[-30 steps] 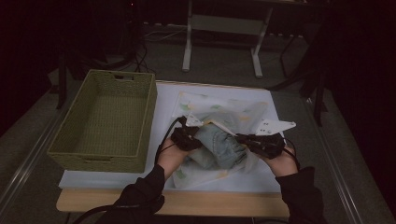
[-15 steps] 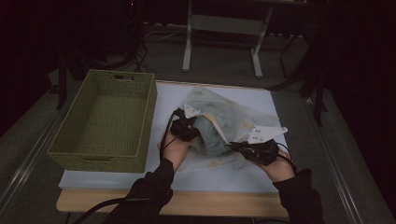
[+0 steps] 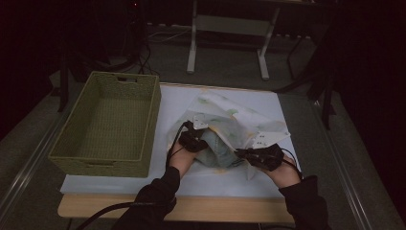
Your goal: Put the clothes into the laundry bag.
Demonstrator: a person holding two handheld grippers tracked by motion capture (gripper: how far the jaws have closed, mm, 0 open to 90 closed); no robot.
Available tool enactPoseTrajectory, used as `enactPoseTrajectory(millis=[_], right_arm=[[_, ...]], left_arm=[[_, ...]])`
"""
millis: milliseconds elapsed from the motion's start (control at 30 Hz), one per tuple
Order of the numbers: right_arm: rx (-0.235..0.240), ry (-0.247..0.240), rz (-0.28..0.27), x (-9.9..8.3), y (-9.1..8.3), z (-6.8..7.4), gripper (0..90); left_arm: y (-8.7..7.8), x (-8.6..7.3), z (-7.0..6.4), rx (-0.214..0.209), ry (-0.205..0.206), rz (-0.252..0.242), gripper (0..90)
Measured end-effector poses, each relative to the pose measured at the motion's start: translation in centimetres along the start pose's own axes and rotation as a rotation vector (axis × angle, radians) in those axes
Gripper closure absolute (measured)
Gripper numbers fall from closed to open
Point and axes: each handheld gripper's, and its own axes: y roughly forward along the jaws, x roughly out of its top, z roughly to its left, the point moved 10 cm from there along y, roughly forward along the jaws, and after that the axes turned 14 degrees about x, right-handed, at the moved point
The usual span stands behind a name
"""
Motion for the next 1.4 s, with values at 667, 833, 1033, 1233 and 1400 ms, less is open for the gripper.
enactPoseTrajectory(millis=[667,833,1033,1233,1400], right_arm=[[-0.030,0.038,-0.020,-0.2,-0.8,-1.1,89.2],[-0.030,0.040,-0.023,-0.1,-0.8,-1.2,89.2],[-0.030,0.041,-0.022,0.0,-0.7,-1.3,89.2],[-0.031,0.043,-0.024,-0.1,-0.8,-1.3,89.2],[-0.032,0.044,-0.021,-0.3,-0.7,-1.3,89.2]], left_arm=[[-5.0,-1.6,-1.1,-0.095,0.037,0.023,27.9],[-6.3,-0.8,-1.8,-0.095,0.022,-0.018,18.8],[-7.8,0.4,-3.7,-0.133,0.034,-0.033,14.3],[-8.6,0.5,-4.5,-0.155,0.059,-0.016,12.2],[-9.5,0.8,-4.1,-0.116,-0.006,-0.032,12.1]])
